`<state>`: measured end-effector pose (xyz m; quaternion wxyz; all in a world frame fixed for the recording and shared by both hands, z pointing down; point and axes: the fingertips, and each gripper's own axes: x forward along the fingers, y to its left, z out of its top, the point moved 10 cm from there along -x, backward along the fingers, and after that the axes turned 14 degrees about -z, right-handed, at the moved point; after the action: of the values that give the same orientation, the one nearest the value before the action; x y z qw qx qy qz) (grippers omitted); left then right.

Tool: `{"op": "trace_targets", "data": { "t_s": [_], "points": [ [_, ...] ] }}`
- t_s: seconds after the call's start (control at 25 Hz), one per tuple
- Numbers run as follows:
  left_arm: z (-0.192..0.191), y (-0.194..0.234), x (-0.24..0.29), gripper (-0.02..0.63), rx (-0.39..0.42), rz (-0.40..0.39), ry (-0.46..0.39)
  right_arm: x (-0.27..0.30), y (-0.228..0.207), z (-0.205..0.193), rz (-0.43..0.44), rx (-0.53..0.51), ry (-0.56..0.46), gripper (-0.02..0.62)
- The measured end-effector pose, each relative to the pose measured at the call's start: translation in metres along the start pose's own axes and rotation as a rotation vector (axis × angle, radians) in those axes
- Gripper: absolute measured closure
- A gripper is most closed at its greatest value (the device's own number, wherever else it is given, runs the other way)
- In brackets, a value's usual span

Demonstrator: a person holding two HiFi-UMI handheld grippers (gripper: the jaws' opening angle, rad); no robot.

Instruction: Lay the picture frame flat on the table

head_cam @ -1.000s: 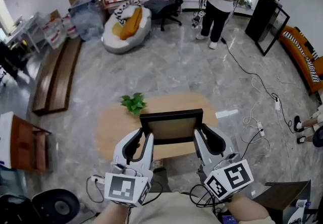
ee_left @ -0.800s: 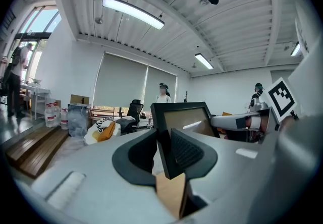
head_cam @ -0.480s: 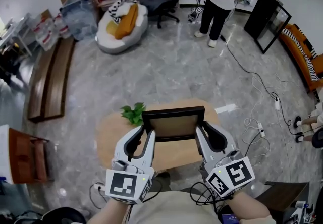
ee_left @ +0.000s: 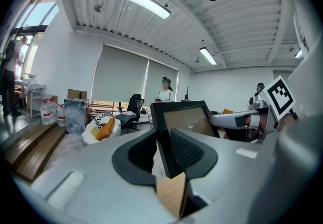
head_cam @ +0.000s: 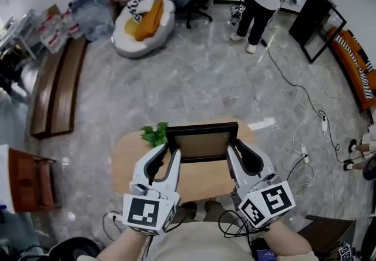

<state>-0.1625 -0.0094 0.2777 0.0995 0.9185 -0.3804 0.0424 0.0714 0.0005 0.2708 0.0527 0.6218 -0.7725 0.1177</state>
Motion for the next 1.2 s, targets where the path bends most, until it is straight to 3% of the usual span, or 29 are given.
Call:
{"op": "trace_targets", "data": {
  "t_s": [0.64, 1.2],
  "points": [
    [-0.036, 0.020, 0.086, 0.500, -0.099, 0.101, 0.063, 0.082, -0.065, -0.025, 0.064, 0.008, 0.093, 0.518],
    [-0.133, 0.081, 0.161, 0.502, -0.252, 0.115, 0.216, 0.183, -0.104, -0.123, 0.071, 0.027, 0.314, 0.518]
  ]
}}
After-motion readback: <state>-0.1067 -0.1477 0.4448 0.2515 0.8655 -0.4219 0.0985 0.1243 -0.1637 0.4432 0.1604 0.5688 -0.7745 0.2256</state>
